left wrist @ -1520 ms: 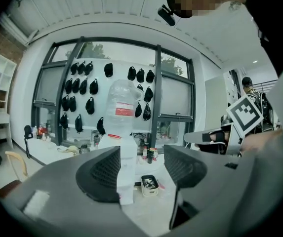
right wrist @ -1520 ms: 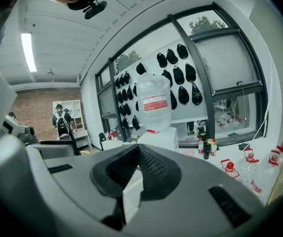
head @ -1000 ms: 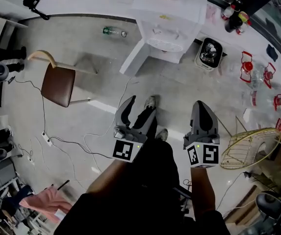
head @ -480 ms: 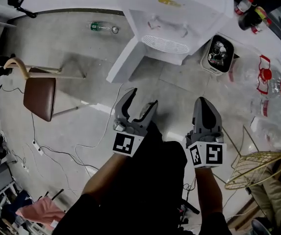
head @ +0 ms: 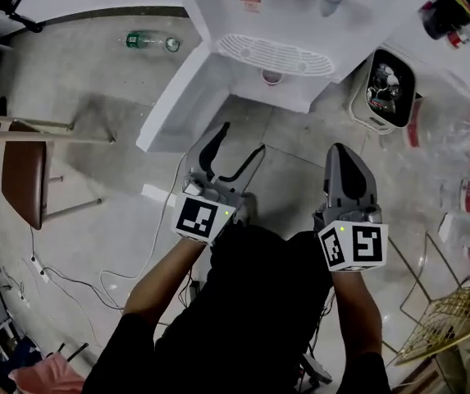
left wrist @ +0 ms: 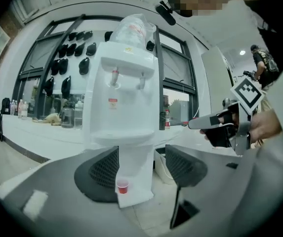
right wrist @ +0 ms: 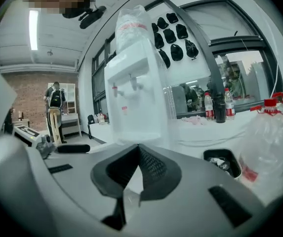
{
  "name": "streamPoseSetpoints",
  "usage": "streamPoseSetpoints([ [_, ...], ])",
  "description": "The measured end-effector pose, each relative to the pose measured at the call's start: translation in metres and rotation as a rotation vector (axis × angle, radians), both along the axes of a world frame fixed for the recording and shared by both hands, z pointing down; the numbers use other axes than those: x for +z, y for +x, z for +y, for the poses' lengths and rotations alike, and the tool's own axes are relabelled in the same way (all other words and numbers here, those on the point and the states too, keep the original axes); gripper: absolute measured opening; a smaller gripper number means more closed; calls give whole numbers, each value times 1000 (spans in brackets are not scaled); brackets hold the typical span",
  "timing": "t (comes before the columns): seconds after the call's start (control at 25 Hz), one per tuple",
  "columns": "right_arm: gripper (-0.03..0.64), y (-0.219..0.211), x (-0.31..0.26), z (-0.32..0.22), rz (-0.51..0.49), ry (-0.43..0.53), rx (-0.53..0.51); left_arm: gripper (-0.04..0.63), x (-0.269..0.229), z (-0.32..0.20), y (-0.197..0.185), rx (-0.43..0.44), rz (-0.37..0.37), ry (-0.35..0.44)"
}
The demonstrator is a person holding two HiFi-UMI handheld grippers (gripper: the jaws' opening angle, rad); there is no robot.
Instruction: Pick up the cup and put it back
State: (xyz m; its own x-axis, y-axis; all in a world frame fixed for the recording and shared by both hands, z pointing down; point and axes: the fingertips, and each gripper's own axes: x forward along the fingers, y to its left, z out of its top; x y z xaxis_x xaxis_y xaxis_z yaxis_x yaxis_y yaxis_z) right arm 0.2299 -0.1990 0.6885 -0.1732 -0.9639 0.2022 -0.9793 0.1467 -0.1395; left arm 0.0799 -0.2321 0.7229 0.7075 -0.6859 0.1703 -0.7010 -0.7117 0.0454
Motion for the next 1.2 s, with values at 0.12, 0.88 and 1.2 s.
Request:
streamPoseSetpoints([
  [0.12, -5, 6, 39, -5, -21, 11, 10, 278, 43, -10, 6, 15, -14, 32],
  [0.88, -5, 22, 108, -27, 20, -17, 107, 295, 169, -106, 63, 37, -124, -51],
  [1.2, -5, 23, 120, -37, -4, -44, 127, 302, 238, -160, 79, 5, -224, -116],
])
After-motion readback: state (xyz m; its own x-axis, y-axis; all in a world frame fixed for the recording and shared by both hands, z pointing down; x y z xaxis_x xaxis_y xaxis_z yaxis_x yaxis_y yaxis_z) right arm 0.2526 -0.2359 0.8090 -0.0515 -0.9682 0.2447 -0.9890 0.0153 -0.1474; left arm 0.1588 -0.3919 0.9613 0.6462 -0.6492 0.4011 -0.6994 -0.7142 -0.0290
